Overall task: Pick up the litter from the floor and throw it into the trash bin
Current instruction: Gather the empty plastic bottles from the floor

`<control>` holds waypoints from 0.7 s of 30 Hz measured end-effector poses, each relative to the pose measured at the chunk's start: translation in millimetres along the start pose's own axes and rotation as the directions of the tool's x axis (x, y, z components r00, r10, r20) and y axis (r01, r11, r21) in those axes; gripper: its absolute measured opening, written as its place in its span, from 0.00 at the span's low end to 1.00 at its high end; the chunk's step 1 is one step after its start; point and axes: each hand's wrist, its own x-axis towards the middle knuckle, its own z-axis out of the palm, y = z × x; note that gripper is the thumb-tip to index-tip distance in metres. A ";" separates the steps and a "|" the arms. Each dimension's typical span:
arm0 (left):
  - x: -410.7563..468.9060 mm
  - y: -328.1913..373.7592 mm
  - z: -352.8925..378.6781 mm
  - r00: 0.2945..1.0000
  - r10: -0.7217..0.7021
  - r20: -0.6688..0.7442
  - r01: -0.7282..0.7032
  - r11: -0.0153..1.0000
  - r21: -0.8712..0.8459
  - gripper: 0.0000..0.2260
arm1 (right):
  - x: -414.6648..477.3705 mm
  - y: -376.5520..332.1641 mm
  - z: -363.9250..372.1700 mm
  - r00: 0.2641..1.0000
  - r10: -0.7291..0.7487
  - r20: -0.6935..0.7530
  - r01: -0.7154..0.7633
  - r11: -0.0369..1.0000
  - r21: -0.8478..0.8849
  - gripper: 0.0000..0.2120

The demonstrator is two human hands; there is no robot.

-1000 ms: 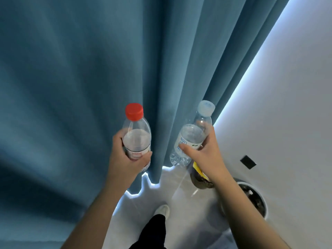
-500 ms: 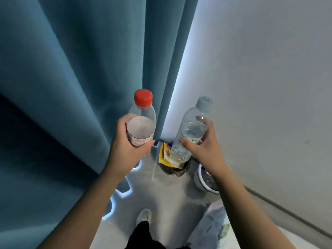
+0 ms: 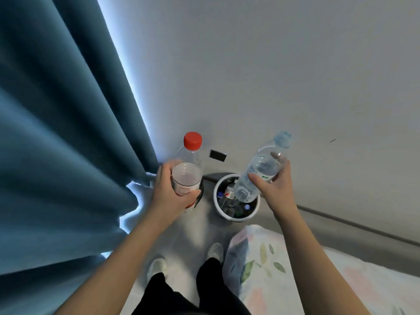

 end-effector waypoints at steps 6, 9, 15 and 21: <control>52.1 -44.5 105.6 0.970 -0.211 0.121 0.213 0.977 -0.002 0.33 | 75.0 105.7 -40.7 0.977 0.198 -0.073 -0.200 0.980 -0.019 0.34; 89.7 -96.7 160.7 0.938 -0.305 0.163 0.304 0.952 0.031 0.31 | 110.3 184.8 -33.2 0.946 0.319 -0.063 -0.321 0.946 -0.032 0.35; 162.3 -237.3 278.8 0.879 -0.386 0.280 0.353 0.922 0.160 0.32 | 173.5 353.9 -4.0 0.890 0.439 -0.123 -0.445 0.895 -0.024 0.35; 198.9 -362.6 365.4 0.828 -0.455 0.328 0.359 0.879 0.314 0.30 | 222.4 477.7 25.7 0.879 0.437 -0.190 -0.455 0.888 -0.063 0.36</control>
